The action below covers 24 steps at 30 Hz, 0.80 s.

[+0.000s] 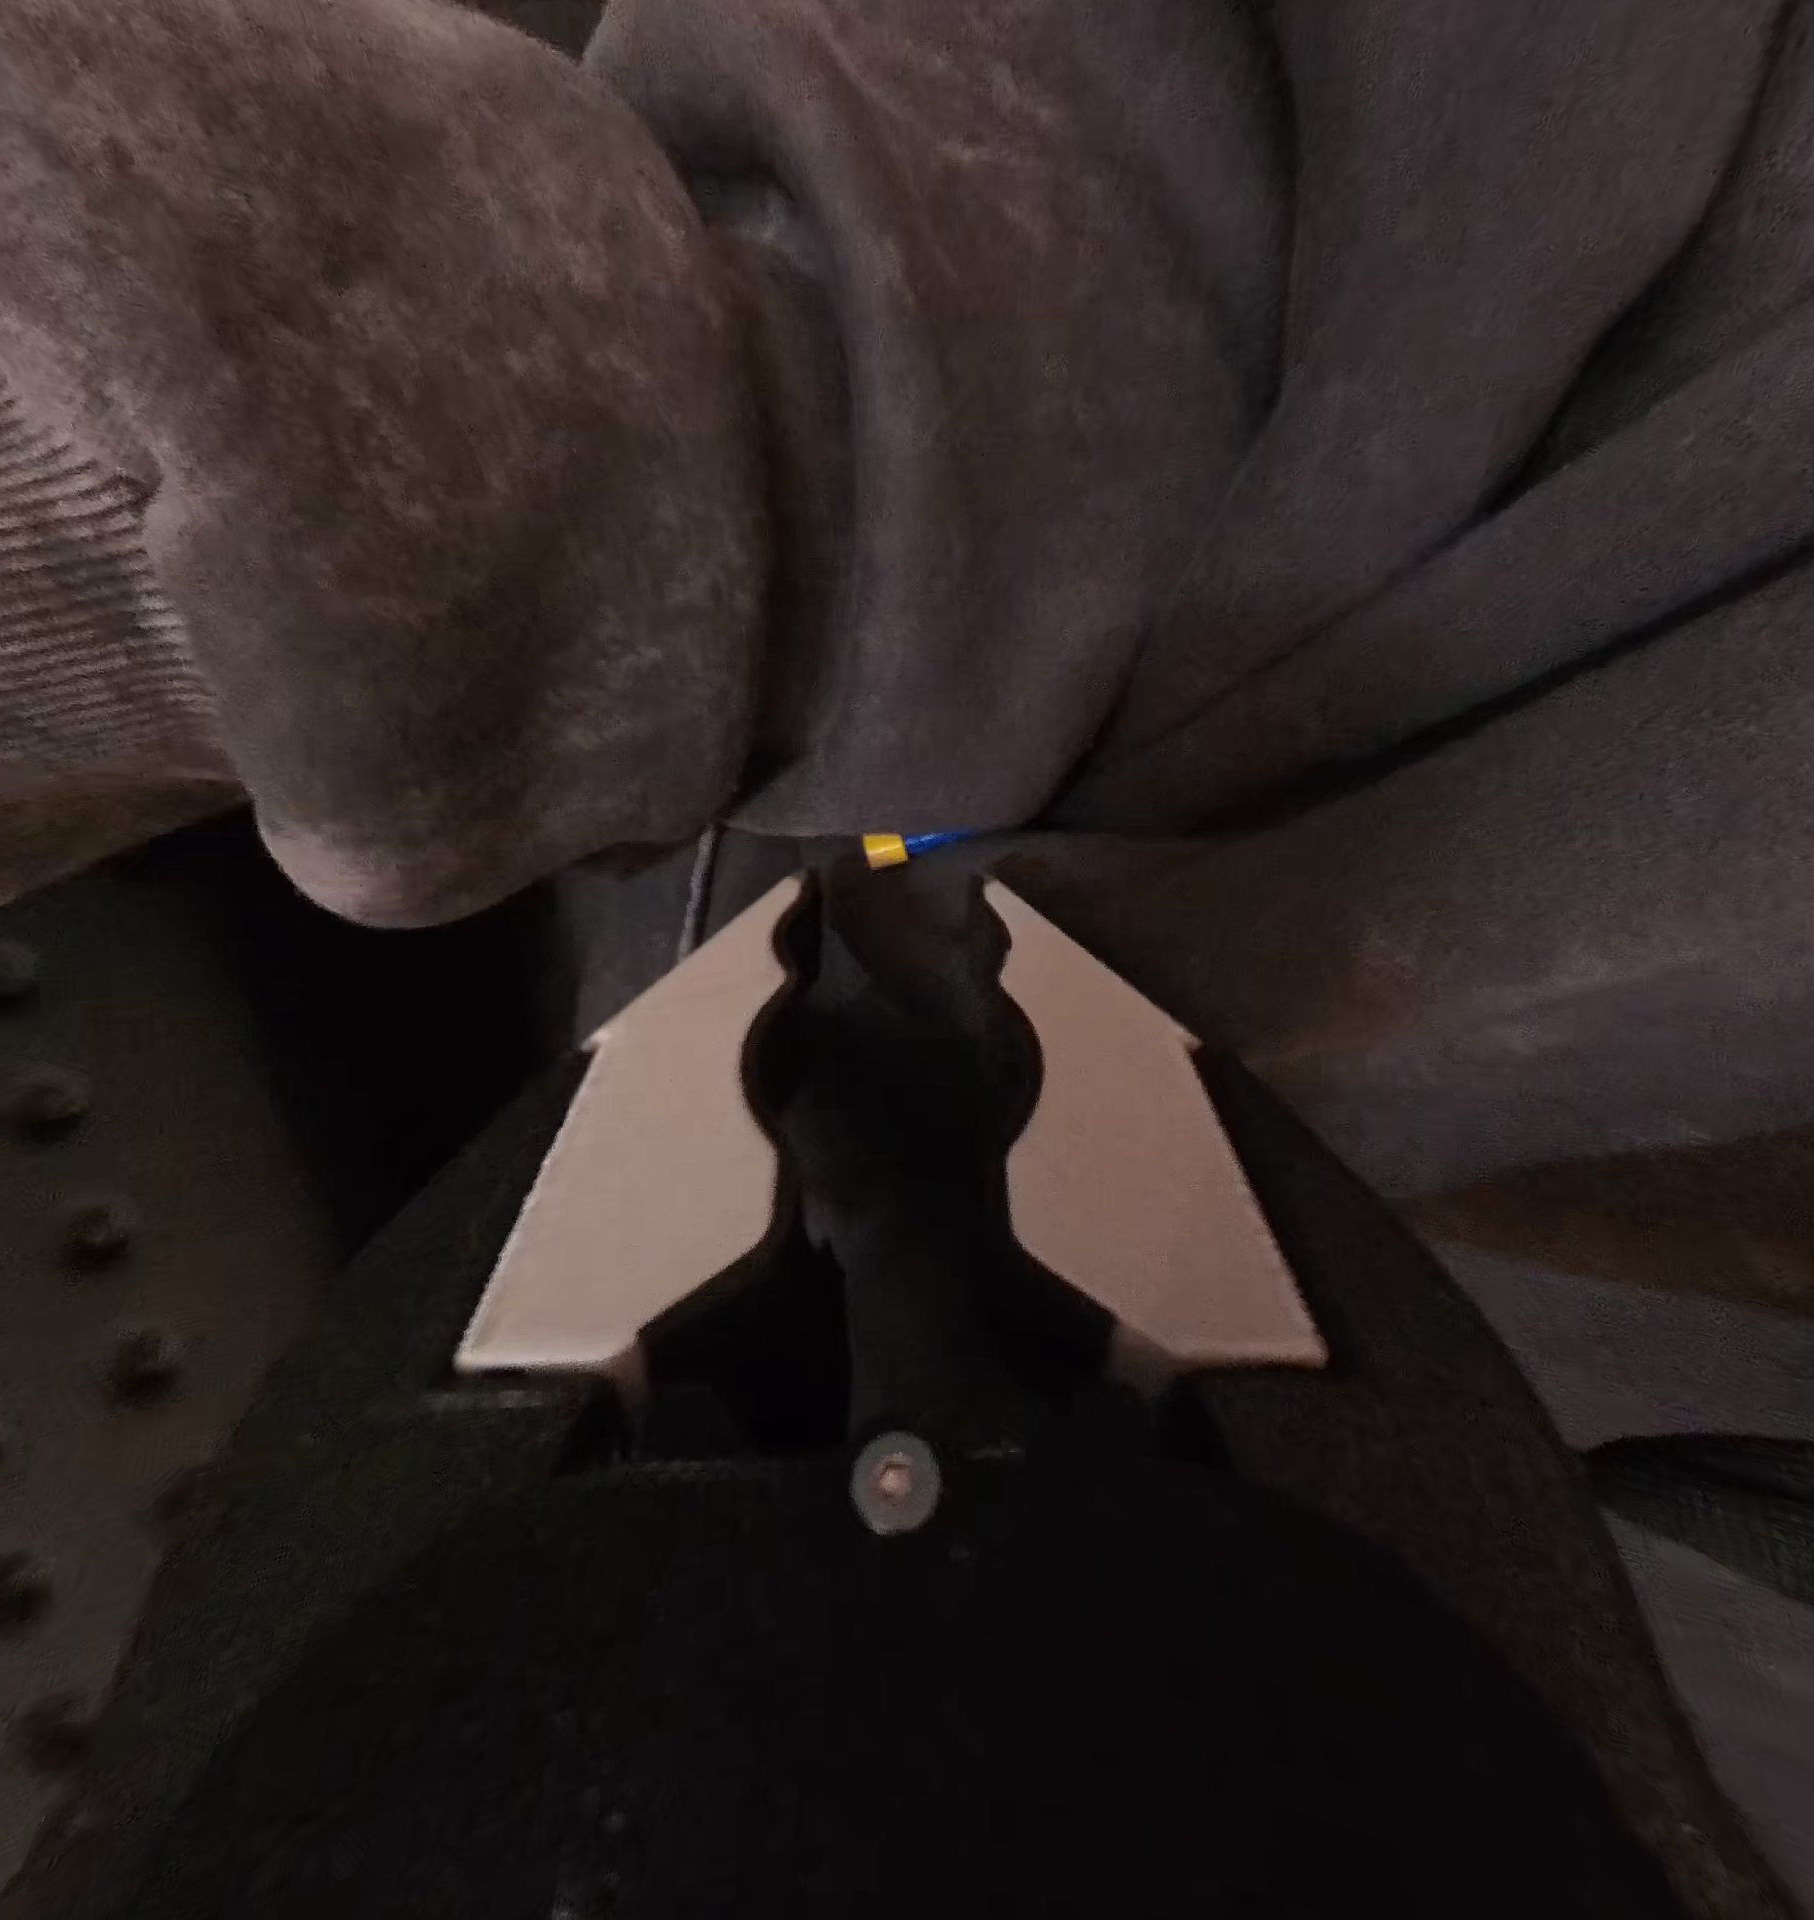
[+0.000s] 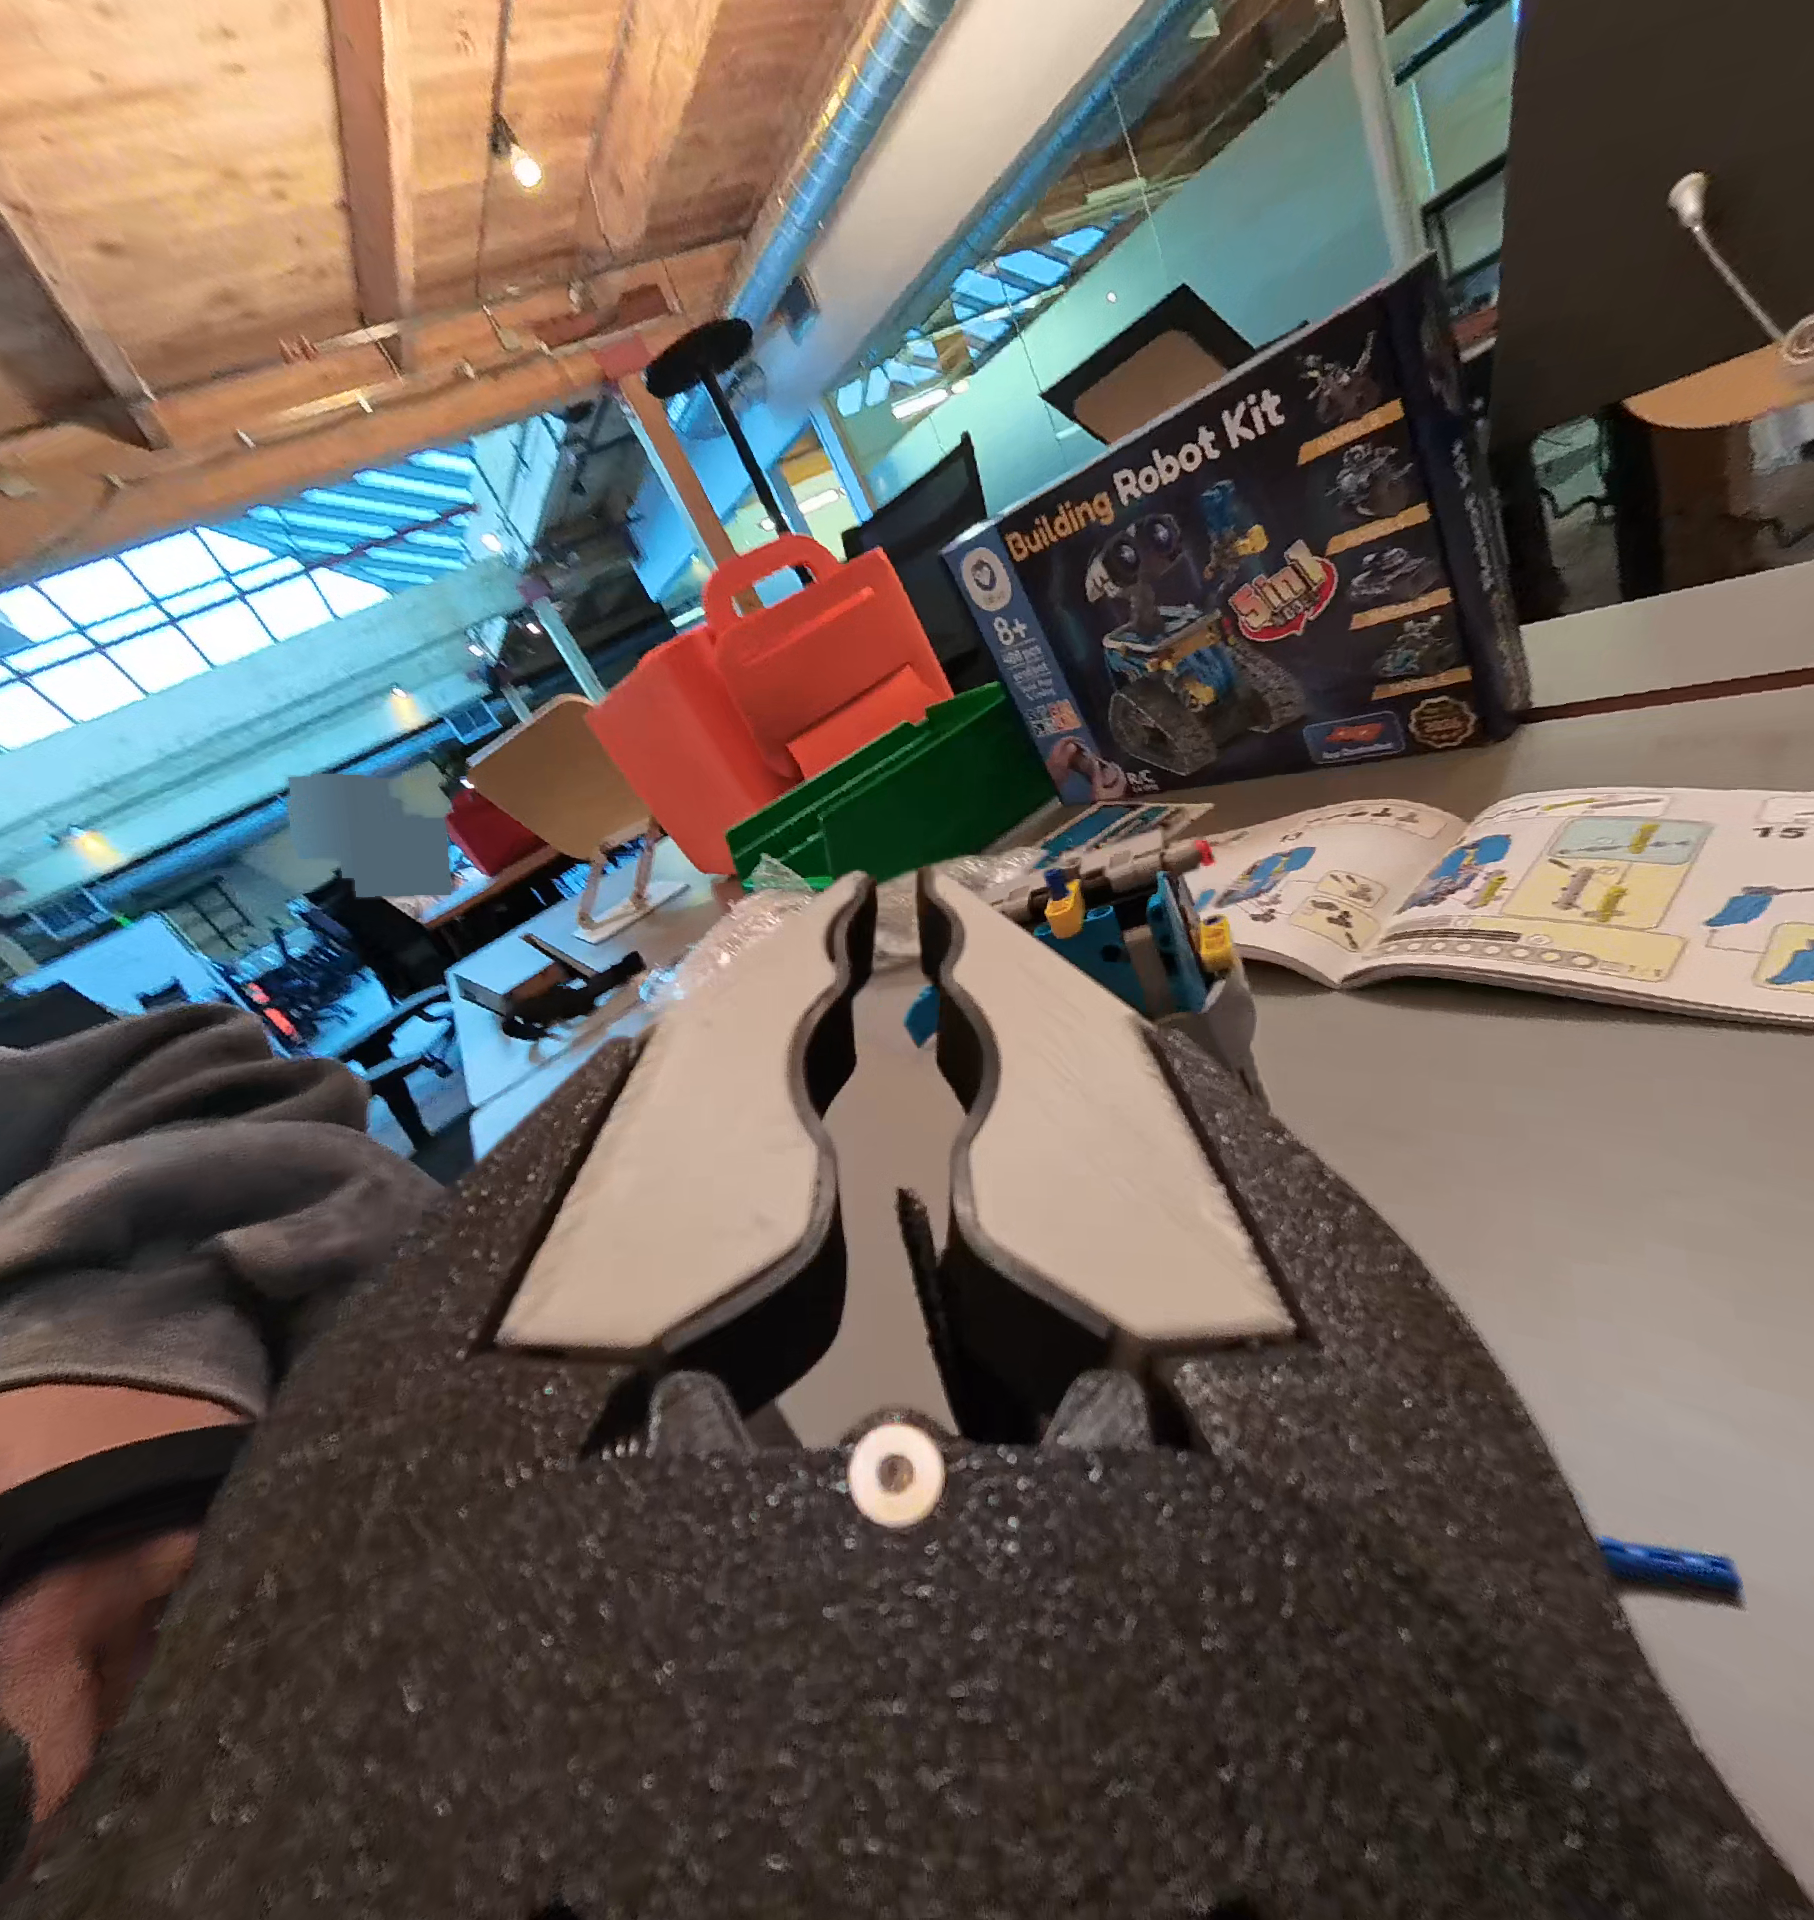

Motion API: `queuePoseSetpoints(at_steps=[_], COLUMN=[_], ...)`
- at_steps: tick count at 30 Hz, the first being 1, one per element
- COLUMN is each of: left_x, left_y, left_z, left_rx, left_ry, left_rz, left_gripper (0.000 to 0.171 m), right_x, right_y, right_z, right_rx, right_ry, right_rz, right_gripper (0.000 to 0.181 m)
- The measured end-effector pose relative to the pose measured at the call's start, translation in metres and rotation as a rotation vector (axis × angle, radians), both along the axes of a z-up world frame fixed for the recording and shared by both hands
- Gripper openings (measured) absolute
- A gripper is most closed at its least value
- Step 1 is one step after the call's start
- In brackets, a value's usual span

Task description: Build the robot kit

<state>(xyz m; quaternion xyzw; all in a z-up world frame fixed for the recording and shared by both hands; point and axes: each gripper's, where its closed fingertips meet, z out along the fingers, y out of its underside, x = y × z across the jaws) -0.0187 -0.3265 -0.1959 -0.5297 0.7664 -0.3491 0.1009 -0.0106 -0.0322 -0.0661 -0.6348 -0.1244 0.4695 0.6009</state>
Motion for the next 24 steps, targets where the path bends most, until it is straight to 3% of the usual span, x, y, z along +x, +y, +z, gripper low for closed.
queuePoseSetpoints(at_steps=[10, 15, 18, 21, 24], left_x=[0.013, 0.006, -0.003, -0.02, -0.048], left_y=[-0.016, 0.0, 0.03, 0.087, 0.147], left_z=[-0.02, -0.013, 0.016, 0.049, 0.076], left_rx=[-0.137, -0.046, -0.007, 0.15, 0.292], left_ry=[0.026, -0.045, -0.162, -0.304, -0.414], left_rz=[-0.136, -0.1, -0.017, 0.084, 0.129], left_gripper=[0.02, 0.019, 0.018, 0.018, 0.018], right_x=[0.015, 0.021, 0.025, 0.013, -0.022], right_y=[-0.001, -0.001, -0.007, -0.027, -0.057], right_z=[0.009, 0.01, 0.021, 0.043, 0.052], right_rx=[-0.023, -0.015, 0.009, 0.059, 0.134], right_ry=[0.202, 0.159, 0.162, 0.133, -0.084], right_rz=[0.037, 0.016, 0.019, 0.107, 0.264], right_gripper=[0.009, 0.009, 0.011, 0.012, 0.031])
